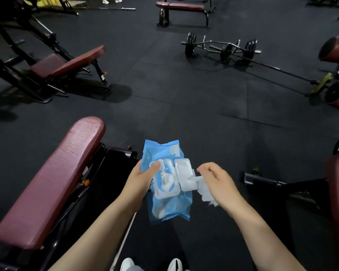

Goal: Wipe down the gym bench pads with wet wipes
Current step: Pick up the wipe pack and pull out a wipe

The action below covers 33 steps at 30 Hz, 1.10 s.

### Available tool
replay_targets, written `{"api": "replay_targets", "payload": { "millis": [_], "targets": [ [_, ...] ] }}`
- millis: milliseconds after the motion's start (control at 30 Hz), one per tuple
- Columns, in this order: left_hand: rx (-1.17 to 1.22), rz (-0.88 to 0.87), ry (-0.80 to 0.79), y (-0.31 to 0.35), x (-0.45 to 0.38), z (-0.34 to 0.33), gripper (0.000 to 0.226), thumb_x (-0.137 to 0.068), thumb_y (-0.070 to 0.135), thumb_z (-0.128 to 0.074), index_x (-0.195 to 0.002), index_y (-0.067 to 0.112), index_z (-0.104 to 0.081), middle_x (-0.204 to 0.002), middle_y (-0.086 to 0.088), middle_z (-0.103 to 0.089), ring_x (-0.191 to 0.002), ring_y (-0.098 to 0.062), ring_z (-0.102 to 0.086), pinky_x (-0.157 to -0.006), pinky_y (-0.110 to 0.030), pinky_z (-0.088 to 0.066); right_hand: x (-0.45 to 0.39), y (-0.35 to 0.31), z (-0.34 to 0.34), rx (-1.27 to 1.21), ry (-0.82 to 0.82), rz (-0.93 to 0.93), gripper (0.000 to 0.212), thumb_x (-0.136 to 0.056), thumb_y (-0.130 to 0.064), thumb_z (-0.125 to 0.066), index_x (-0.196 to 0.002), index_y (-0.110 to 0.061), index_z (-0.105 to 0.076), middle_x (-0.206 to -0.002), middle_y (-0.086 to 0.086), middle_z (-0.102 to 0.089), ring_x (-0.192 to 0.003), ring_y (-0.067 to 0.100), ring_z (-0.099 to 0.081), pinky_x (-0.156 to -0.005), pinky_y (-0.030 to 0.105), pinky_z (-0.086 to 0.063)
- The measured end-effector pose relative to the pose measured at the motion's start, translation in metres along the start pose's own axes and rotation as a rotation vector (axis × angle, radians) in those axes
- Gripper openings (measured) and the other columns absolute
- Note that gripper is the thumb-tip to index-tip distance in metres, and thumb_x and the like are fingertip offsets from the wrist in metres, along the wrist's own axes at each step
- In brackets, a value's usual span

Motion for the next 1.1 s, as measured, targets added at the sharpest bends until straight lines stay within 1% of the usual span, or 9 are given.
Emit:
{"api": "replay_targets", "payload": {
  "millis": [100, 167, 267, 333, 467, 600, 733, 867, 1100],
  "targets": [
    [0.012, 0.020, -0.013, 0.001, 0.000, 0.000, 0.023, -0.092, 0.036, -0.064, -0.114, 0.028, -0.069, -0.116, -0.007, -0.072, -0.104, -0.028, -0.071, -0.078, -0.036, -0.059, -0.001, -0.002, -0.007, 0.026, -0.067, -0.002, 0.041, -0.070, -0.073, -0.057, -0.081, -0.034, -0.064, -0.076, -0.013, -0.062, -0.065, 0.001, -0.053, -0.058, 0.019, -0.043],
    [-0.001, 0.026, -0.023, 0.001, -0.002, 0.001, 0.025, -0.092, 0.039, -0.064, -0.115, 0.031, -0.069, -0.118, -0.005, -0.072, -0.106, -0.027, -0.070, -0.084, -0.042, -0.059, -0.003, -0.003, -0.006, -0.025, -0.040, -0.010, 0.040, -0.068, -0.070, -0.063, -0.082, -0.033, -0.063, -0.078, -0.016, -0.060, -0.065, -0.003, -0.052, -0.058, 0.017, -0.040],
    [0.016, 0.050, -0.030, -0.001, -0.003, 0.002, 0.025, -0.090, 0.040, -0.066, -0.113, 0.030, -0.070, -0.118, -0.006, -0.072, -0.105, -0.028, -0.071, -0.084, -0.042, -0.059, -0.005, 0.001, -0.008, -0.020, -0.086, -0.074, 0.040, -0.074, -0.061, -0.068, -0.101, -0.032, -0.062, -0.102, -0.015, -0.064, -0.095, 0.002, -0.060, -0.077, 0.024, -0.049],
    [0.032, 0.077, -0.023, -0.004, -0.003, 0.002, 0.025, -0.090, 0.039, -0.066, -0.113, 0.029, -0.070, -0.117, -0.007, -0.072, -0.105, -0.029, -0.071, -0.083, -0.042, -0.059, -0.002, -0.002, -0.014, -0.102, -0.163, -0.052, 0.030, -0.077, -0.054, -0.070, -0.092, -0.028, -0.069, -0.099, -0.006, -0.070, -0.096, 0.012, -0.065, -0.085, 0.033, -0.052],
    [-0.008, 0.104, -0.032, -0.009, -0.001, 0.001, 0.029, -0.087, 0.043, -0.066, -0.112, 0.028, -0.069, -0.116, -0.006, -0.073, -0.102, -0.027, -0.072, -0.079, -0.039, -0.058, 0.004, -0.015, -0.020, -0.246, -0.292, -0.019, 0.022, -0.080, -0.037, -0.067, -0.085, -0.016, -0.072, -0.088, 0.006, -0.073, -0.081, 0.019, -0.069, -0.073, 0.033, -0.051],
    [-0.097, 0.136, 0.002, -0.013, 0.001, 0.006, 0.069, -0.070, 0.057, -0.072, -0.130, 0.028, -0.054, -0.116, 0.004, -0.072, -0.104, -0.017, -0.071, -0.091, -0.041, -0.056, 0.002, -0.014, -0.021, -0.155, -0.225, -0.019, 0.028, -0.085, -0.028, -0.058, -0.087, -0.001, -0.064, -0.080, 0.005, -0.064, -0.076, 0.019, -0.056, -0.071, 0.034, -0.041],
    [-0.221, 0.102, -0.110, -0.011, 0.006, 0.004, 0.102, -0.066, 0.050, -0.080, -0.150, 0.038, -0.024, -0.132, 0.013, -0.062, -0.118, -0.005, -0.062, -0.099, -0.029, -0.052, 0.005, -0.016, -0.019, -0.273, -0.174, -0.008, 0.018, -0.092, -0.023, -0.056, -0.094, -0.016, -0.073, -0.094, 0.004, -0.074, -0.091, 0.025, -0.070, -0.081, 0.042, -0.053],
    [-0.305, 0.075, -0.184, -0.007, 0.008, 0.001, 0.103, -0.077, 0.029, -0.083, -0.152, 0.045, -0.014, -0.126, 0.026, -0.059, -0.113, 0.011, -0.057, -0.081, -0.010, -0.051, 0.008, -0.020, -0.018, -0.381, -0.207, 0.012, 0.019, -0.096, -0.021, -0.056, -0.101, -0.025, -0.074, -0.102, 0.005, -0.074, -0.098, 0.024, -0.071, -0.085, 0.041, -0.056],
    [-0.261, -0.008, -0.008, 0.000, 0.000, -0.004, 0.100, -0.069, 0.017, -0.083, -0.148, 0.033, -0.025, -0.123, 0.012, -0.061, -0.100, 0.004, -0.065, -0.071, -0.012, -0.053, 0.014, -0.031, -0.025, -0.376, -0.262, 0.045, 0.018, -0.097, -0.023, -0.056, -0.102, -0.024, -0.073, -0.101, 0.003, -0.074, -0.095, 0.018, -0.070, -0.074, 0.026, -0.055]
  ]
}}
Point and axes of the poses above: each hand's wrist, its own x-axis away from the middle knuckle, its own z-axis out of the back of the hand, y = z × x, the point moved 6 cm from there along -x, towards the middle knuckle
